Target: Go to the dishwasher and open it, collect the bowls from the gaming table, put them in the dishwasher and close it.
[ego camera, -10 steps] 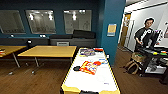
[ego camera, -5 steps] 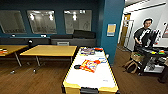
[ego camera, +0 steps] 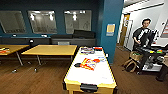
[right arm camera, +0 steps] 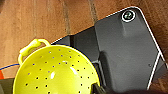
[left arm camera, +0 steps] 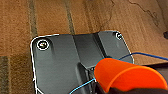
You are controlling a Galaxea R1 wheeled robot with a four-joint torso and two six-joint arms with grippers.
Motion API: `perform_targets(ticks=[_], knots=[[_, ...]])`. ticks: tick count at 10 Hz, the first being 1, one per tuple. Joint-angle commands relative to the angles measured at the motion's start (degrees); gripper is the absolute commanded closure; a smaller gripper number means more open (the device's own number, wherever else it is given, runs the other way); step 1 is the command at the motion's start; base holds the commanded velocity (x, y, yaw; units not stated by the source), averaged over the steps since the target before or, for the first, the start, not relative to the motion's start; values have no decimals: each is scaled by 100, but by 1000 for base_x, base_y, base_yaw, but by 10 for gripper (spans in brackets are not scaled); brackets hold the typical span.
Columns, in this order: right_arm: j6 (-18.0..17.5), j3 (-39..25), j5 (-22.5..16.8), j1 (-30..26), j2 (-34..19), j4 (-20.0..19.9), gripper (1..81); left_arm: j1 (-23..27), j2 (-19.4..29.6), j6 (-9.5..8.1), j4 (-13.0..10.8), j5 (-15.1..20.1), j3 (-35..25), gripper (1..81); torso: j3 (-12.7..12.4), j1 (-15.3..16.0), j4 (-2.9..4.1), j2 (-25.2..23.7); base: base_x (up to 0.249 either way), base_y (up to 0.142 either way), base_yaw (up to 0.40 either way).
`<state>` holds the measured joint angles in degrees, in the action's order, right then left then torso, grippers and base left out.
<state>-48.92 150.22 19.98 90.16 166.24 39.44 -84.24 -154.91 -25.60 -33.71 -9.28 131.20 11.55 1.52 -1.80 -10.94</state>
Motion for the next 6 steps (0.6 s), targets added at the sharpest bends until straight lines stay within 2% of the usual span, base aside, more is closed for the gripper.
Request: perform_targets(ticks=[1, 6], knots=[[23, 23, -117, -257, -63, 82, 811, 298, 126, 11, -92, 137, -24, 811, 0, 0, 0, 0, -108, 0, 0], [23, 58, -135, -257, -54, 73, 811, 289, 100, 11, -83, 137, 108, 811, 0, -2, 0, 0, -113, 0, 0]])
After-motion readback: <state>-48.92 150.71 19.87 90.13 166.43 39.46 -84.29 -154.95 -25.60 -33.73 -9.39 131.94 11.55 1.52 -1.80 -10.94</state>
